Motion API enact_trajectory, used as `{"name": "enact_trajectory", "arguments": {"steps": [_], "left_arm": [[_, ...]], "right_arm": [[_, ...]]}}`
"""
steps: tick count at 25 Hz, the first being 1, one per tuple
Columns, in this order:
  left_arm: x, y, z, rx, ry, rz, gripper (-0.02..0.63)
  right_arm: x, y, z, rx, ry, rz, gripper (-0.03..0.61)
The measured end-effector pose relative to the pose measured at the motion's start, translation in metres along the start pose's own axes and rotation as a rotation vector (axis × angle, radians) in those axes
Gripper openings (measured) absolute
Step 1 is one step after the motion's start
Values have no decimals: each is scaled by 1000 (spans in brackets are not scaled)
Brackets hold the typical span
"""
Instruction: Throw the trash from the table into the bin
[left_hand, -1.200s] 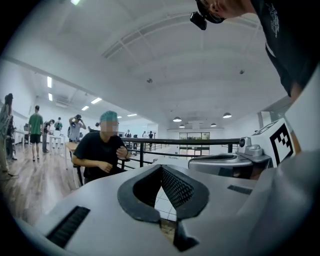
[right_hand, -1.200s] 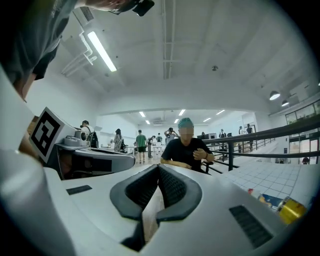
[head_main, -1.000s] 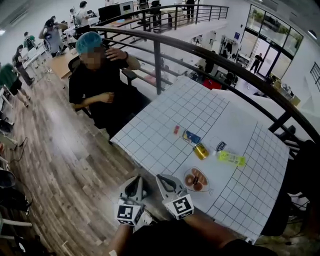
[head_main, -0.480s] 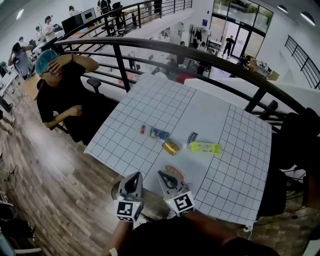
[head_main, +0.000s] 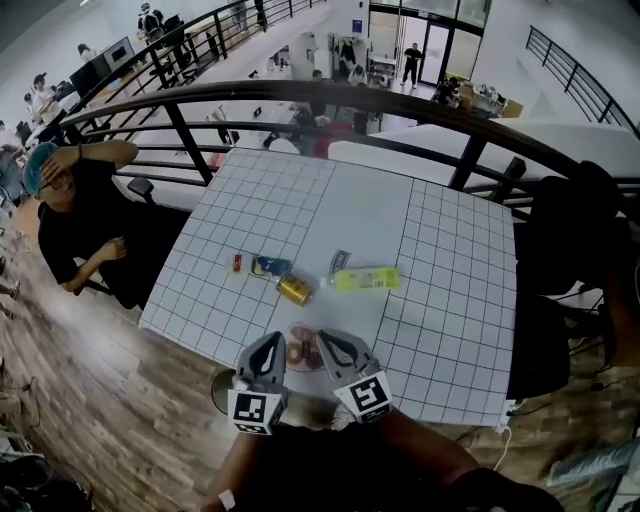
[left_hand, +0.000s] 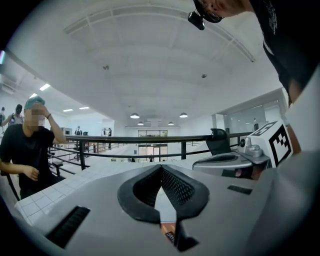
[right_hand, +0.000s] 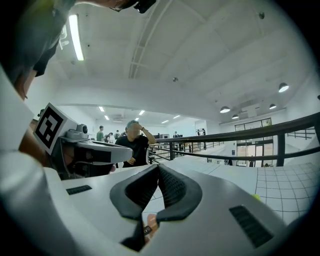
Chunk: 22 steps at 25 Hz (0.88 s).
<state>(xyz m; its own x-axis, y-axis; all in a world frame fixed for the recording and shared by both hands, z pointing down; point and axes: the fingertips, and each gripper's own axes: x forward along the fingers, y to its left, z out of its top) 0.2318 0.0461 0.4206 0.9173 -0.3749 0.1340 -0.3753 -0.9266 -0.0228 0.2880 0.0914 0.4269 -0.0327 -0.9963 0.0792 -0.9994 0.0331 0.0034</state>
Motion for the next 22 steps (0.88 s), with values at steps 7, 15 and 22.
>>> {"name": "enact_trajectory", "arguments": {"steps": [7, 15, 22], "left_arm": [[31, -25, -3, 2, 20, -100, 21], [77, -27, -2, 9, 26, -222, 21], [104, -21, -3, 17, 24, -319, 21]], "right_arm": [[-18, -37, -6, 35, -4, -109, 25], [-16, -77, -9, 37, 0, -263, 25], [-9, -106, -16, 60, 61, -373, 25]]}}
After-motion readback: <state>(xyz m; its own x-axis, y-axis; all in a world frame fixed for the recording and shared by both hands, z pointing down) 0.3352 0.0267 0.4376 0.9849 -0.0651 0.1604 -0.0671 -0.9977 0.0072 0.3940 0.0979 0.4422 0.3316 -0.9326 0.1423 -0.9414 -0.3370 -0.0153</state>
